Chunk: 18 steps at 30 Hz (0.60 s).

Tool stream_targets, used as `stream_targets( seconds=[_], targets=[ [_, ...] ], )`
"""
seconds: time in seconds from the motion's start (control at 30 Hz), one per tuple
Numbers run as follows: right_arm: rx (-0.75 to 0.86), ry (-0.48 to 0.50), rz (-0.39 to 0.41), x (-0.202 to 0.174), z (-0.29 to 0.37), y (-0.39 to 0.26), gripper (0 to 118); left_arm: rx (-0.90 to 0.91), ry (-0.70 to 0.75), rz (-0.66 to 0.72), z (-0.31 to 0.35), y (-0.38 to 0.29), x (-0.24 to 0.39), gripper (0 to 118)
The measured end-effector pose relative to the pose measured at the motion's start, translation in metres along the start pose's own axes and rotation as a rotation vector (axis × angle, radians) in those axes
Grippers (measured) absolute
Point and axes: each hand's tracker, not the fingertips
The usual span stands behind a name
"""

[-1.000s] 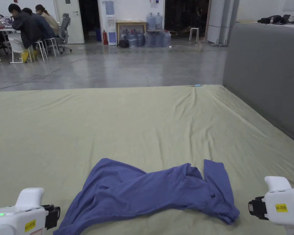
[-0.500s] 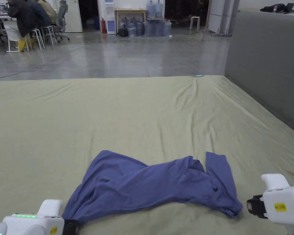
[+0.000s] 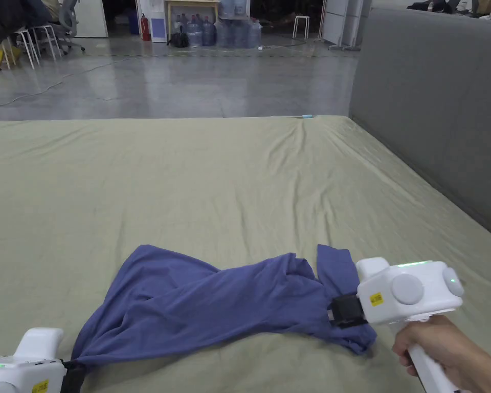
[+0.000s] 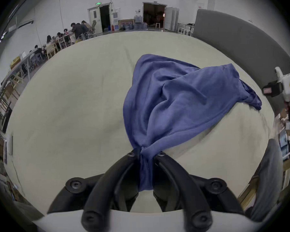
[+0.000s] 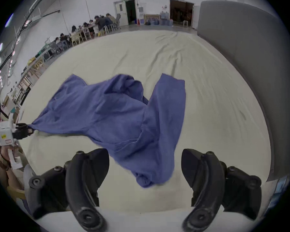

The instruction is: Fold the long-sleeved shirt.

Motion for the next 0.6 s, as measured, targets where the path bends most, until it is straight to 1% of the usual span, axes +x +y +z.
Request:
stream_targets(
  seconds=[0.03, 0.07, 0.13, 0.17, 0.2, 0.23, 0.3, 0.33, 0.4, 0.47, 0.53, 0.6],
  targets=[
    [-0.032, -0.015, 0.005, -0.002, -0.012, 0.001, 90, 0.0, 0.0, 0.004, 0.001, -0.001, 0.001, 6],
    [-0.053, -0.03, 0.007, -0.003, -0.022, 0.001, 85, -0.003, 0.0, 0.007, -0.001, 0.001, -0.002, 6],
    [-0.077, -0.051, 0.026, -0.003, -0.044, 0.001, 28, -0.007, 0.007, 0.004, -0.001, 0.002, -0.001, 6],
    [-0.075, -0.027, 0.015, -0.001, -0.047, 0.0, 11, -0.008, 0.007, 0.005, -0.001, 0.002, -0.001, 6],
    [-0.053, 0.067, -0.057, 0.0, -0.044, 0.0, 10, -0.01, 0.002, 0.011, -0.001, 0.004, -0.003, 6],
    [-0.072, 0.001, -0.064, -0.002, -0.041, 0.002, 7, -0.01, 0.0, 0.016, 0.001, 0.006, -0.003, 6],
    [-0.045, 0.019, -0.038, -0.005, -0.016, 0.003, 6, 0.007, -0.003, 0.032, 0.008, 0.012, -0.002, 6],
    [-0.021, 0.013, -0.024, -0.007, -0.004, 0.006, 6, 0.033, -0.011, 0.04, 0.012, 0.02, -0.005, 6],
    [0.072, 0.02, 0.001, -0.003, 0.01, 0.015, 6, 0.107, -0.01, 0.05, 0.029, 0.038, -0.005, 6],
    [0.141, 0.04, -0.008, -0.001, 0.037, 0.031, 6, 0.185, -0.028, 0.048, 0.05, 0.063, -0.005, 6],
    [0.221, 0.053, 0.005, -0.005, 0.08, 0.051, 6, 0.266, -0.017, 0.045, 0.076, 0.1, -0.004, 6],
    [0.295, 0.031, 0.024, -0.009, 0.111, 0.077, 6, 0.33, -0.028, 0.043, 0.098, 0.138, -0.004, 6]
  ],
)
